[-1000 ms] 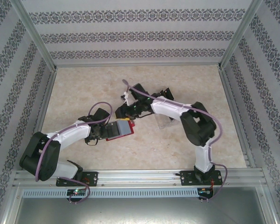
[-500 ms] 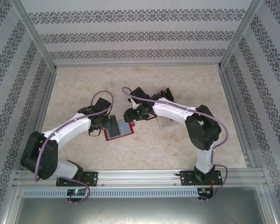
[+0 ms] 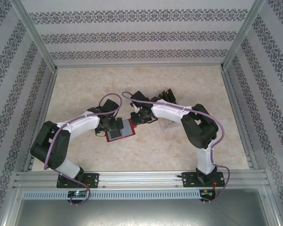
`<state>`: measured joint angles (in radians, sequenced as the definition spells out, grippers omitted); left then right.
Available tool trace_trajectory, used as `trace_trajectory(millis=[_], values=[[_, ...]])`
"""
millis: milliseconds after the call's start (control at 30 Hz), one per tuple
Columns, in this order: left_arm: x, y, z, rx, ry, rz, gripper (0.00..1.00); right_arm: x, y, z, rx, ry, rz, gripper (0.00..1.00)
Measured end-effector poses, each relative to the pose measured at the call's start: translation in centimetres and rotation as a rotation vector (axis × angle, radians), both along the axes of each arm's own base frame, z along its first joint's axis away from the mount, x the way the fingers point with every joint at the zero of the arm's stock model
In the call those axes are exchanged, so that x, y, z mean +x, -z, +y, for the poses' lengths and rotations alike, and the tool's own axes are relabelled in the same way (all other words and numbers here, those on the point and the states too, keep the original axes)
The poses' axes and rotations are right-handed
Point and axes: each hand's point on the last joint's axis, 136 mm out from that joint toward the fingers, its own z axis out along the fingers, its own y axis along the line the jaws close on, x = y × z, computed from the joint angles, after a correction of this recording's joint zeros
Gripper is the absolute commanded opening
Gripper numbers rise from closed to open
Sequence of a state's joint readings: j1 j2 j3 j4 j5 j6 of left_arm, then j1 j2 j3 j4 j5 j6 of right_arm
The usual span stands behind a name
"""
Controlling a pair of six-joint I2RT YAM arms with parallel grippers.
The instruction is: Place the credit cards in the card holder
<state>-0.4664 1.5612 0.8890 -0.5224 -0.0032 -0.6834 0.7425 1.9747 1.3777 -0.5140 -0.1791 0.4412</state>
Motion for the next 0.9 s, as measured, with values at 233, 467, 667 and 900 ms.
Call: trace_trajectory(millis=[233, 467, 667, 900], values=[[0.2, 0.9, -0.5, 0.006, 0.011, 0.012, 1.0, -0.3, 0.4, -0.3, -0.007, 0.004, 0.01, 0.06], [-0.1, 1.5, -0.6, 0.014, 0.017, 0.026, 1.0, -0.6, 0.8, -0.6, -0.012, 0.005, 0.015, 0.0], [-0.6, 1.7, -0.2, 0.018, 0.015, 0.017, 1.0, -1.3, 0.7, -1.3, -0.019, 0.006, 0.017, 0.0], [-1.4, 1.7, 0.4, 0.028, 0.011, 0.012, 1.0, -1.9, 0.8, -1.9, -0.024, 0.011, 0.021, 0.0]])
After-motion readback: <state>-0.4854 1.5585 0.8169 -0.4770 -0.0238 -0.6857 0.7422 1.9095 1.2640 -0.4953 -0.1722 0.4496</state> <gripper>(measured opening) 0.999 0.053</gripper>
